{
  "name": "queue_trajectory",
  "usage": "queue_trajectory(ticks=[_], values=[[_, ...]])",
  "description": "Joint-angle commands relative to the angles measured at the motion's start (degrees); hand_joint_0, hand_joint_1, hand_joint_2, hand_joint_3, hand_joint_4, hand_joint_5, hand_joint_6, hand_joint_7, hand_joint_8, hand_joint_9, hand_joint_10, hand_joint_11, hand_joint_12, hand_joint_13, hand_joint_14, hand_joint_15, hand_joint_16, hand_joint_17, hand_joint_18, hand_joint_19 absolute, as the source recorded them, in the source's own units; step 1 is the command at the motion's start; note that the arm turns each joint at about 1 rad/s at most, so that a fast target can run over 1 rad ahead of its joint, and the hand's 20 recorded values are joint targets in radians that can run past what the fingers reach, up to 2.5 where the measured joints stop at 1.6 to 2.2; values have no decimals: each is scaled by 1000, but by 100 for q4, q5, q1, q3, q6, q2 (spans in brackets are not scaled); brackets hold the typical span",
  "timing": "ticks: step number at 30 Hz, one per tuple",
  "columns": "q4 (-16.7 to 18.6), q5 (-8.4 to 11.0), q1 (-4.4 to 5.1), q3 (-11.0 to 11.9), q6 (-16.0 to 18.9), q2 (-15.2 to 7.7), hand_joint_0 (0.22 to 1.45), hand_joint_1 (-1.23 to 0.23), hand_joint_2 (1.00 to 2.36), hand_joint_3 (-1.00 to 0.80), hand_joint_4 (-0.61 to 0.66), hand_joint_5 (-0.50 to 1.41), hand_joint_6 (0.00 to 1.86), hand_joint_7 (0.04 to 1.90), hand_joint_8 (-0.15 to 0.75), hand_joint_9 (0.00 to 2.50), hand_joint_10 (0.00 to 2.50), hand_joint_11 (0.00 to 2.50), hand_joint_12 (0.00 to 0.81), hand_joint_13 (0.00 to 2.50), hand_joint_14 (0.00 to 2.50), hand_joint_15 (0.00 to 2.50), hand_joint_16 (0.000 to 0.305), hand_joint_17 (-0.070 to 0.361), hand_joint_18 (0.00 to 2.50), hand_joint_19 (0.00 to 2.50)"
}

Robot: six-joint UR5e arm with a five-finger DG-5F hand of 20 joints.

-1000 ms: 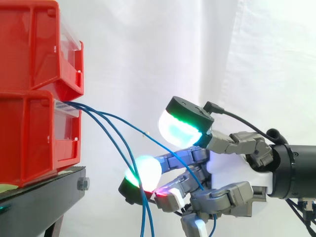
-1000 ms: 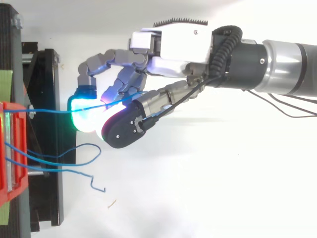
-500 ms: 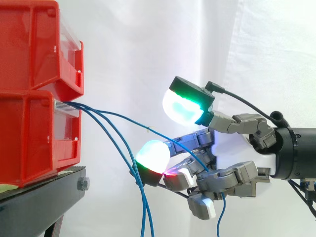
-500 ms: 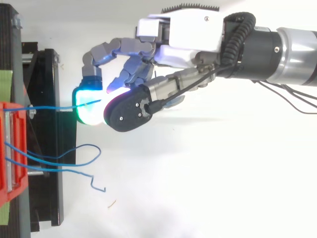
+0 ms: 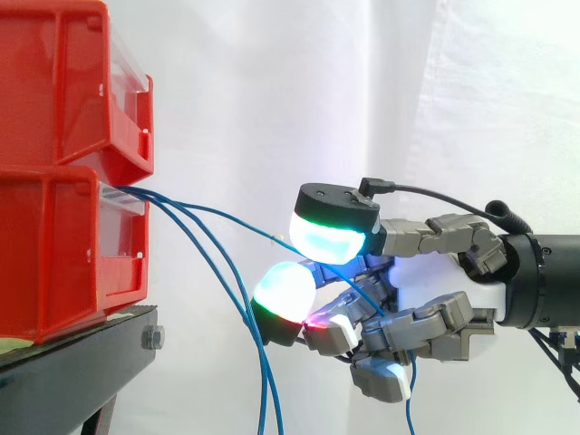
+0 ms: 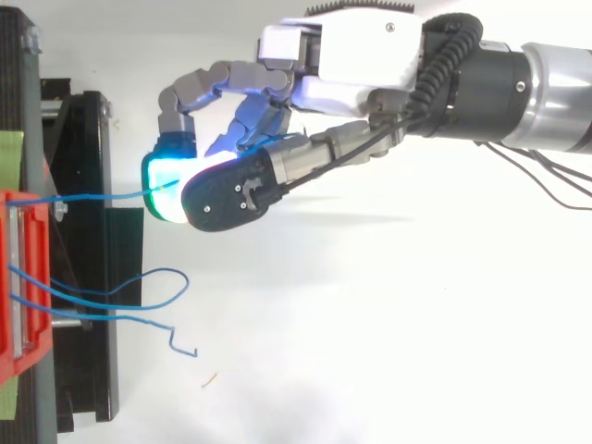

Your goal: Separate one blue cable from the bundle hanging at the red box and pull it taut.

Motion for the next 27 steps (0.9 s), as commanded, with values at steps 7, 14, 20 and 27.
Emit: queue_trajectory(ticks=[7, 14, 20, 27], values=[[-18, 9, 7, 63, -10, 6, 659, -703, 1013, -136, 222, -175, 790, 915, 396, 980, 1, 1182, 385, 1301, 1401, 1076, 54, 121, 1195, 908], [-26, 9, 16, 89, -142, 15, 598, -680, 1012, -313, 218, -189, 824, 897, 373, 954, 3, 1198, 364, 1273, 1356, 1143, 50, 112, 1143, 950], [-44, 18, 24, 89, -177, 94, 542, -487, 1000, -500, 244, -181, 825, 887, 394, 980, 3, 1189, 377, 1281, 1412, 1077, 52, 116, 1174, 935], [-44, 9, 24, 98, -194, 103, 621, -581, 1009, -368, 212, -152, 829, 962, 378, 1036, 4, 1188, 354, 1338, 1327, 1159, 48, 108, 1189, 942]])
